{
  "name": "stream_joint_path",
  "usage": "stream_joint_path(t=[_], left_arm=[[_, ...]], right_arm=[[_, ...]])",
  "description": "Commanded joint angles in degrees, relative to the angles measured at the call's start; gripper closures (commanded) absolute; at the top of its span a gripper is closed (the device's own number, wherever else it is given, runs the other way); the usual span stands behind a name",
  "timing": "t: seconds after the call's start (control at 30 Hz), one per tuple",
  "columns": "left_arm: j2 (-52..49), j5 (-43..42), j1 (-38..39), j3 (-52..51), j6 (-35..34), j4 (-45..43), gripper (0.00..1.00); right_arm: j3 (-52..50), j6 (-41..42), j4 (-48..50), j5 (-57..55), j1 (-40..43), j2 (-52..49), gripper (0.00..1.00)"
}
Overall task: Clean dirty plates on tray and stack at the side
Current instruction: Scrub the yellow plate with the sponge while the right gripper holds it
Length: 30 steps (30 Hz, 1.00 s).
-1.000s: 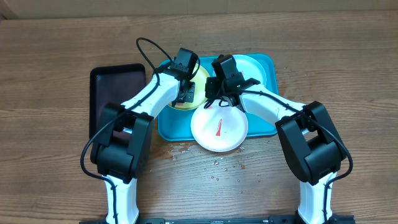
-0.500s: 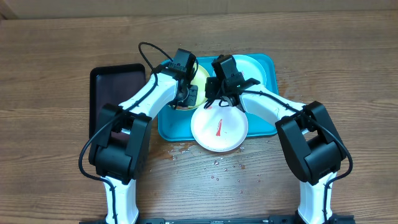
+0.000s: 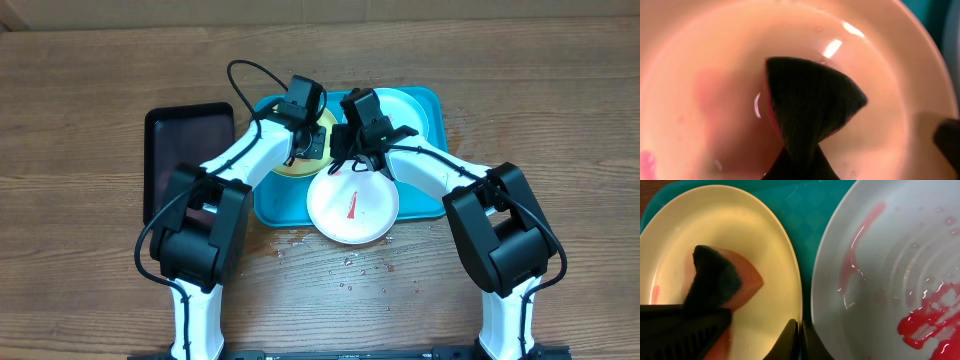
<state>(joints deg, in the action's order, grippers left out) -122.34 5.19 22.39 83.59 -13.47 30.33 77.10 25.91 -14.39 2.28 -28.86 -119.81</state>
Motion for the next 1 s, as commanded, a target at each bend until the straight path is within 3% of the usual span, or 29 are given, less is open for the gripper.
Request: stream_joint_path(t=[0.0,0.23,0.4,0.73,0.97], left_arm=[[-7.93,12.15,-1.03,-4.72,-3.89,4.87,0.96],[-7.93,14.71,-1.49,-4.72,-8.94,13.55,0.96],[-7.93,10.38,-1.46,-4.72,-9.90,16.11,0.96],[-7.93,10.47,-3.17,-4.72,-9.64,3.82,0.96],[-7.96,10.34,-6.23,-4.72,-9.64,2.58,0.96]], right_arm=[[1.49,-0.13,0.66,1.62,-0.33,-0.02,0.96],[1.49,-0.13,0.66,1.62,-0.33,-0.02,0.96],[1.49,-0.13,0.66,1.62,-0.33,-0.02,0.96],[1.49,-0.15,0.59,1.64,-0.33,-0.02,0.96],[1.49,-0.15,0.59,1.64,-0.33,-0.02,0.96]])
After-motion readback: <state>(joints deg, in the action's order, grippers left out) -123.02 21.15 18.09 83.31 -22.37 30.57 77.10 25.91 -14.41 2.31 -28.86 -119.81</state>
